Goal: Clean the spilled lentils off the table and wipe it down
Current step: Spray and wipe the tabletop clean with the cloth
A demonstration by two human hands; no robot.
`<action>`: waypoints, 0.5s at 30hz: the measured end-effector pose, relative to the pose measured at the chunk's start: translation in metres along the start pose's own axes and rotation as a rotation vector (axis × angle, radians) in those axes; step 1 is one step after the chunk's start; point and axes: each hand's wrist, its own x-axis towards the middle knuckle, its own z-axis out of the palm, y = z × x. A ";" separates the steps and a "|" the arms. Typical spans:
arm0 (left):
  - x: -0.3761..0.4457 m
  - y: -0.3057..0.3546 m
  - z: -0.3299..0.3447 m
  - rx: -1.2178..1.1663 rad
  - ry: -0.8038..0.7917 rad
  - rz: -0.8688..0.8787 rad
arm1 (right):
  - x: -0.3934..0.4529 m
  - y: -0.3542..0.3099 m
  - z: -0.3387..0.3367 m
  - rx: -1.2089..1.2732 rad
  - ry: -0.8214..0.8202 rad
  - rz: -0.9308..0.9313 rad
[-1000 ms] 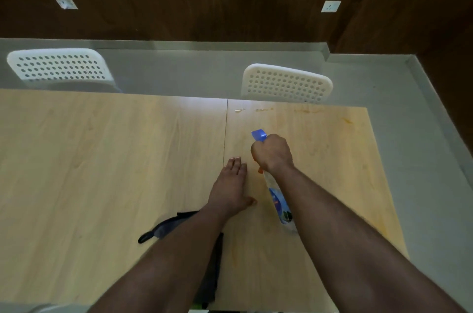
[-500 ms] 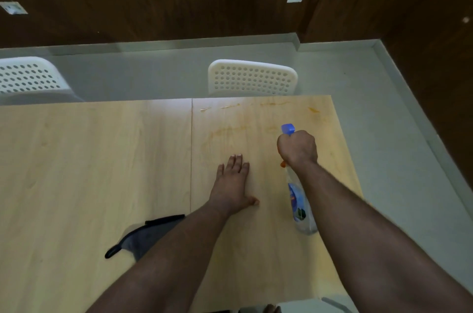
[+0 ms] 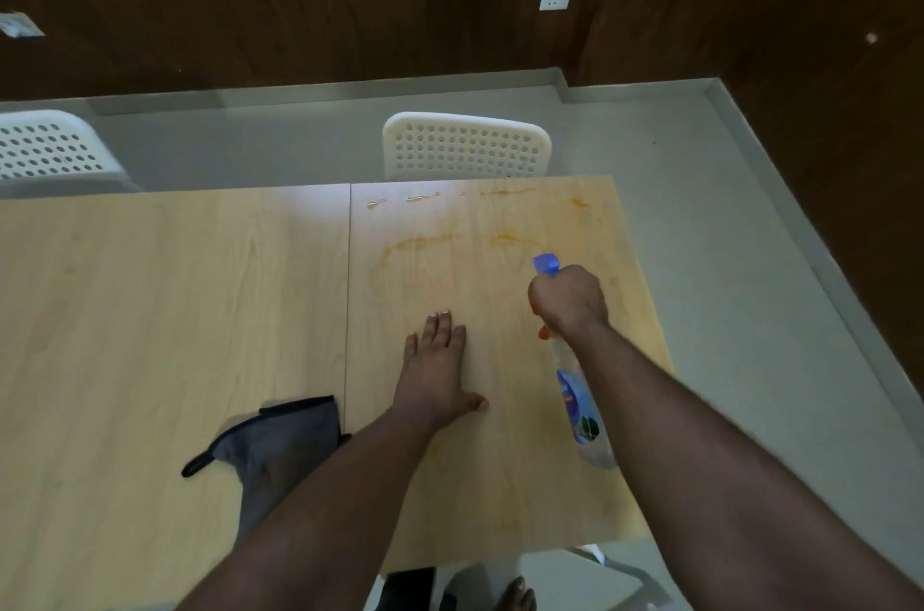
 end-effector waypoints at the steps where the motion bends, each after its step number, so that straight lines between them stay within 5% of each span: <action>1: -0.007 -0.004 0.001 -0.007 0.008 -0.013 | -0.010 -0.003 0.008 -0.017 -0.047 -0.015; 9: -0.046 -0.027 0.011 -0.061 0.055 -0.105 | -0.070 -0.012 0.068 -0.115 -0.276 -0.186; 15: -0.071 -0.026 0.024 -0.066 0.063 -0.136 | -0.091 0.004 0.064 -0.081 -0.232 -0.199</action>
